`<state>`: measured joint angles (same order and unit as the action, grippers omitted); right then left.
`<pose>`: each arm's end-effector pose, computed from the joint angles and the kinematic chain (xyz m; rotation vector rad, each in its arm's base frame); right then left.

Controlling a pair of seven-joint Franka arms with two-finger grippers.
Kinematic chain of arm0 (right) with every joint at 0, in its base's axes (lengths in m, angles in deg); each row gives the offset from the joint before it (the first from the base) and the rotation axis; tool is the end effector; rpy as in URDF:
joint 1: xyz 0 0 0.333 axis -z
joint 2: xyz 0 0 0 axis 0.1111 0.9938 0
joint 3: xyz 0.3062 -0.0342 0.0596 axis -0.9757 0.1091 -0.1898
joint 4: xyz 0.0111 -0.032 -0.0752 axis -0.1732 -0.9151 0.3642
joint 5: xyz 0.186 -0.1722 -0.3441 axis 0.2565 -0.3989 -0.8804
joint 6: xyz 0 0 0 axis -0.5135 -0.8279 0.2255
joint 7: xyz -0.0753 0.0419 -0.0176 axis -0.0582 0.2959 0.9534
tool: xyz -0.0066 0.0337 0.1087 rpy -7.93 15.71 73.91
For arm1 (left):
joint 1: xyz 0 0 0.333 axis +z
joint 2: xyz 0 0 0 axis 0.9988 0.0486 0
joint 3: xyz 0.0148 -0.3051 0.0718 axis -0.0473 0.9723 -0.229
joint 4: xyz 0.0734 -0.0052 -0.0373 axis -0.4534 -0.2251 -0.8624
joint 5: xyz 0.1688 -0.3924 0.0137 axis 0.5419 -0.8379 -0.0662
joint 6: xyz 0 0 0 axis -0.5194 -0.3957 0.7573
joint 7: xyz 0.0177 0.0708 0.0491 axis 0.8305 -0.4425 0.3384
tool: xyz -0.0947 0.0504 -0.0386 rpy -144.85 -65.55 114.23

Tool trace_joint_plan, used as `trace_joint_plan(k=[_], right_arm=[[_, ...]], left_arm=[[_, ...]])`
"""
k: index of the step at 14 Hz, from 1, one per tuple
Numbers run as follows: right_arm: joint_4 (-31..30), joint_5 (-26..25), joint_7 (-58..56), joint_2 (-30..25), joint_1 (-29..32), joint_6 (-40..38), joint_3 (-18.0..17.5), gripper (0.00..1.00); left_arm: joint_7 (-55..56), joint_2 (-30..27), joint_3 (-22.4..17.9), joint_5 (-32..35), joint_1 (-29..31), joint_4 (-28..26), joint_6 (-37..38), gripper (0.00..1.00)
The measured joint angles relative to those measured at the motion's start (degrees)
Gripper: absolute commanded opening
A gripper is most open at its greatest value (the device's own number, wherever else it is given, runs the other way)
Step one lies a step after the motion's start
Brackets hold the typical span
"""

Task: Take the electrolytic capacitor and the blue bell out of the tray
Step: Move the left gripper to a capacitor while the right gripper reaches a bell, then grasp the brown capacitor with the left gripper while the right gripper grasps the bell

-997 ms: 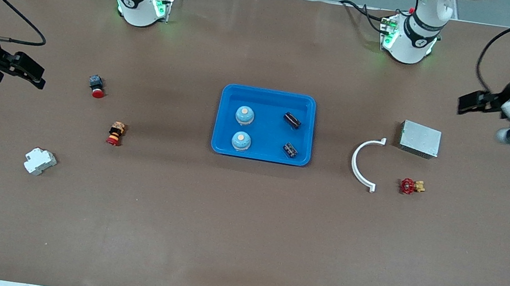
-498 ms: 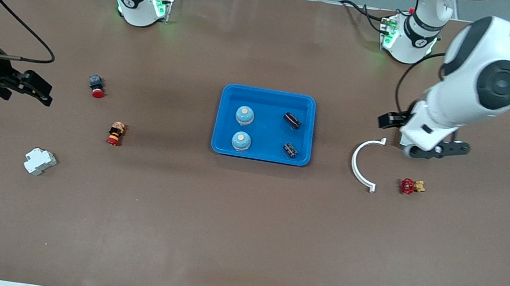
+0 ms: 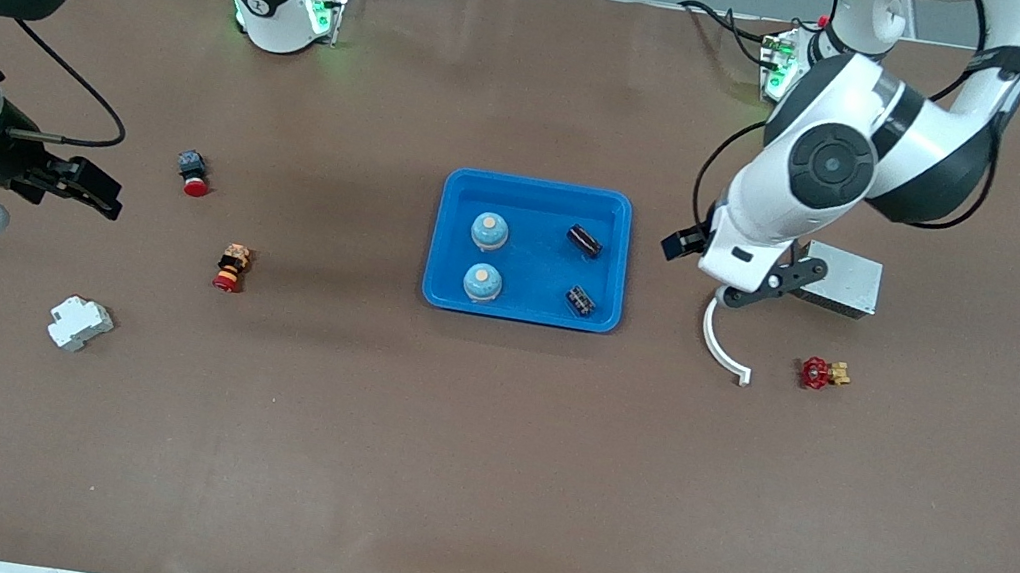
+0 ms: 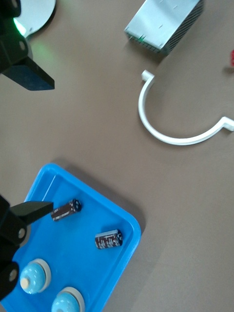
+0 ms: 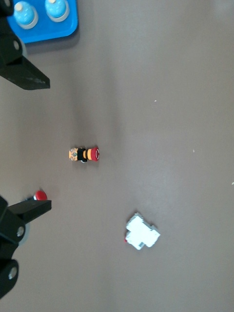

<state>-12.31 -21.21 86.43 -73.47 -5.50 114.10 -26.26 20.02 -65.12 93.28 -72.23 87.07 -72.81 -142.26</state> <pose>0.6266 0.0388 0.5273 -3.1160 0.2289 0.0038 0.5257 -0.3071 0.3793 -2.9691 -0.7485 0.3663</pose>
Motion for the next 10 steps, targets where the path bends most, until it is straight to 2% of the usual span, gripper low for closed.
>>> trace_joint_plan(k=[2, 5, 10], right_arm=[[-1.8, 0.3, 12.6, -0.3, -4.4, 0.5, -0.1, 1.00], [-4.0, 0.3, 31.5, -0.6, -14.4, 1.3, -0.2, 1.00], [-9.0, 0.4, 57.0, -0.7, -30.0, 10.5, -0.3, 1.00]], left_arm=[[4.9, 1.6, 0.2, 0.0, -2.0, -0.7, -2.1, 0.97], [10.3, 2.4, 0.3, 0.0, -5.0, -3.3, -5.7, 0.94], [18.6, 3.6, 0.3, 0.0, -8.3, -7.1, -12.3, 0.89]])
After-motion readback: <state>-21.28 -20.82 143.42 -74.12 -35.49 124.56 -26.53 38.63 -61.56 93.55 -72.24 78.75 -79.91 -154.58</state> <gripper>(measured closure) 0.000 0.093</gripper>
